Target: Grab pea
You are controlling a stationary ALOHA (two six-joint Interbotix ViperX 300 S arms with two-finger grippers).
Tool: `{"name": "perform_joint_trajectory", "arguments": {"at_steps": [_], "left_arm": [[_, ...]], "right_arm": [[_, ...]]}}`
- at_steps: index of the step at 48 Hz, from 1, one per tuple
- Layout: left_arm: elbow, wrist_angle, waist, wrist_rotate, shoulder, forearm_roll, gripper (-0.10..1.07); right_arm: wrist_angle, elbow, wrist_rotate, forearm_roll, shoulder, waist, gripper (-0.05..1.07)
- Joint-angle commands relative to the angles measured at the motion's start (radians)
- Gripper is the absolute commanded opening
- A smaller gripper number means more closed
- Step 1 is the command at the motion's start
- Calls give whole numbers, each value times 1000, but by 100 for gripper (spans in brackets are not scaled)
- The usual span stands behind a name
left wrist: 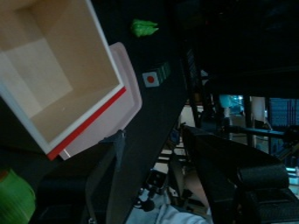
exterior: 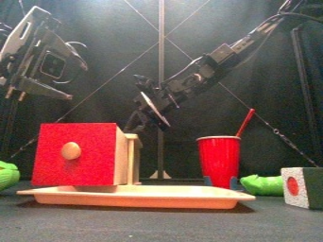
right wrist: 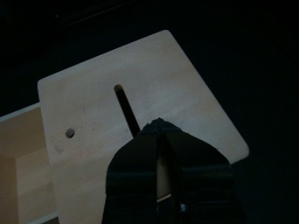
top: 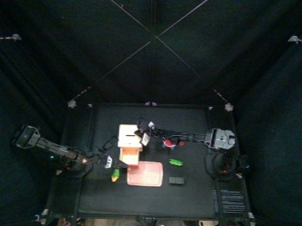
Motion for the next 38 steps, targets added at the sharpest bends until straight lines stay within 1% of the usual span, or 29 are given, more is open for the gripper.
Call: {"name": "perform_joint_trajectory", "arguments": {"at_steps": [1,10,18,27,38], "left_arm": [[-12,2,38,5,-14,84,89],[-8,2,126,3,-72,324,89],[0,2,192,5,-121,523,89],[2,2,218,5,-149,736,89],[3,3,225,11,-155,966,89]], "right_arm": [[-12,-11,-2,2,-60,3,2],[-60,9,-2,2,-133,12,2],[-91,60,-2,0,-224,29,2],[-103,144,2,3,-319,74,2],[-158,295,2,74,-442,169,2]]}}
